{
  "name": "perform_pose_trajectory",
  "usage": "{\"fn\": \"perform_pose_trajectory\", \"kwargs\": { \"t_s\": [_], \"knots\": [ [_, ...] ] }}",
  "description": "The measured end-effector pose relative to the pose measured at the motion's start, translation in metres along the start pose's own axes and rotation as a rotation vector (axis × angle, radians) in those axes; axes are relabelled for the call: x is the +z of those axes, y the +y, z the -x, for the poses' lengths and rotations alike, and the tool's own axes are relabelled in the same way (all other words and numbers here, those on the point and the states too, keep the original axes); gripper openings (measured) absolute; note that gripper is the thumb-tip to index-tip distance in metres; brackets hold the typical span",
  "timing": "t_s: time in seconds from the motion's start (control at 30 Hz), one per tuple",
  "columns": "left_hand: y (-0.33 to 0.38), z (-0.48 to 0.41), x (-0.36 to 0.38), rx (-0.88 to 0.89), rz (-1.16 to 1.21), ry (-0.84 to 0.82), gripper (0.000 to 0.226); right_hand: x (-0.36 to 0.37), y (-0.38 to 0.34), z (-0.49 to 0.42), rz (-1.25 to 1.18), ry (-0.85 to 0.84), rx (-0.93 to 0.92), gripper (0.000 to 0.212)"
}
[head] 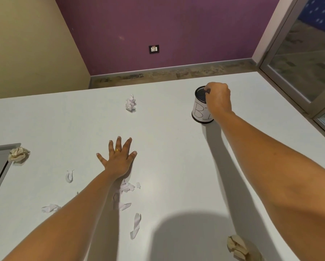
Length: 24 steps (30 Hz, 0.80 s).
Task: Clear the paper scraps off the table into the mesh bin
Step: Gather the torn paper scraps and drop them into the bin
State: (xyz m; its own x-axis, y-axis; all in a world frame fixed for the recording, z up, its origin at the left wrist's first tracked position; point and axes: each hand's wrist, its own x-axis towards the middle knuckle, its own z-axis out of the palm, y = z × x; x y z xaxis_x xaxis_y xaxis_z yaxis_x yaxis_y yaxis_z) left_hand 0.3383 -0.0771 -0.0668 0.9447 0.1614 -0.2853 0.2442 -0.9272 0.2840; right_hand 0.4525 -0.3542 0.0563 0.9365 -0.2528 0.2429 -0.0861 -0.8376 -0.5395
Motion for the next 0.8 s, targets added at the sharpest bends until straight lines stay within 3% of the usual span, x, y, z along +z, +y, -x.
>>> {"fn": "perform_pose_trajectory", "kwargs": {
  "t_s": [0.23,0.37,0.47,0.57,0.67,0.8],
  "knots": [
    [-0.014,0.01,-0.009,0.048,0.183,-0.019,0.046,0.011,-0.019,0.05,-0.158,-0.11,-0.118,0.031],
    [-0.029,0.034,-0.014,0.111,0.24,0.019,0.041,0.031,-0.034,0.116,-0.238,-0.335,-0.165,0.03],
    [-0.037,0.066,-0.011,0.123,0.222,0.143,0.037,0.045,-0.041,0.168,-0.341,-0.543,-0.146,0.028],
    [-0.042,0.102,0.001,0.11,0.138,0.299,0.036,0.054,-0.048,0.209,-0.304,-0.708,-0.224,0.028],
    [-0.04,0.131,0.014,0.005,0.188,0.357,0.039,0.062,-0.054,0.233,-0.199,-0.828,-0.433,0.041],
    [-0.035,0.151,0.027,-0.065,0.188,0.39,0.042,0.067,-0.058,0.249,-0.019,-0.84,-0.601,0.044]
  ]
}}
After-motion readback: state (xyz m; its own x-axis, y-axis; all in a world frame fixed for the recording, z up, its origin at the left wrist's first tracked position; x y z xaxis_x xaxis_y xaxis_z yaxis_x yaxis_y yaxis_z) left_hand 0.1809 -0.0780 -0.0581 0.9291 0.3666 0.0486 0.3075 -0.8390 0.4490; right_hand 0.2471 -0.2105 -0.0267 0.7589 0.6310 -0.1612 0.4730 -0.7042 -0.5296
